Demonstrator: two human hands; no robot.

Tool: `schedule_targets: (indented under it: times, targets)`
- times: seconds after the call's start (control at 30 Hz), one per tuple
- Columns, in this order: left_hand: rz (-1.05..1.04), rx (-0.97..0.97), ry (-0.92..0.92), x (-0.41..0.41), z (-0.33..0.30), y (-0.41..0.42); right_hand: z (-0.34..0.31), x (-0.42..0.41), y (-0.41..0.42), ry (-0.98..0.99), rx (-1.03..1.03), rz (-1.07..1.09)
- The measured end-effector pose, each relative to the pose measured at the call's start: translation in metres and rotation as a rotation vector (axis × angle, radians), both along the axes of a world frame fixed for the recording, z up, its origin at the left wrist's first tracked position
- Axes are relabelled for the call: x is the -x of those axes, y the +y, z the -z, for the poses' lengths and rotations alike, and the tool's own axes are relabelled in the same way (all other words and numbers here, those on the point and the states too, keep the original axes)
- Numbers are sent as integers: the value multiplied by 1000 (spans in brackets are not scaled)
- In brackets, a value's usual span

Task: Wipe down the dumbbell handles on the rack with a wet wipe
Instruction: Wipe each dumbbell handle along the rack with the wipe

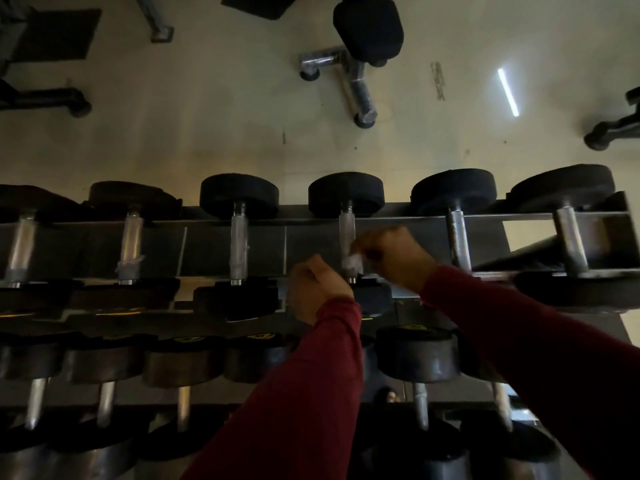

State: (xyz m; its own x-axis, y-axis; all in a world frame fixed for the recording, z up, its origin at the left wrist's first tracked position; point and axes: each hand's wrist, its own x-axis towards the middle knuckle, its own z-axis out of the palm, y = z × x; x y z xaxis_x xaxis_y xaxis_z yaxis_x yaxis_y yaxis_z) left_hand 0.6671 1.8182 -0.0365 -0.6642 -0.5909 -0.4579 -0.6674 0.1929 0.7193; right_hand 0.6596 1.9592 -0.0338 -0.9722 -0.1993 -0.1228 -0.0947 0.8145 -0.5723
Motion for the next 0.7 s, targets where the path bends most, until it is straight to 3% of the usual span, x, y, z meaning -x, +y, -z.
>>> schedule_targets:
  times: [0.07, 0.17, 0.27, 0.37, 0.47, 0.57, 0.7]
  targets:
    - [175, 74, 51, -6, 0, 0, 3, -14, 6, -128, 205, 456]
    - [918, 401, 284, -18, 0, -7, 1, -32, 16, -346, 818, 952]
    - [1507, 638, 427, -16, -20, -14, -14, -40, 20, -377, 1193, 1010]
    - [1983, 981, 285, -7, -27, 2, -19, -39, 27, -343, 1385, 934]
    - [2098, 1377, 17, -15, -28, 39, -14, -36, 36, -388, 1510, 934]
    - [2024, 1425, -309, -27, -28, 71, -11, -34, 45, -417, 1721, 911]
    - [2078, 1421, -330, -26, -33, 77, -11, -34, 57, -395, 2034, 947]
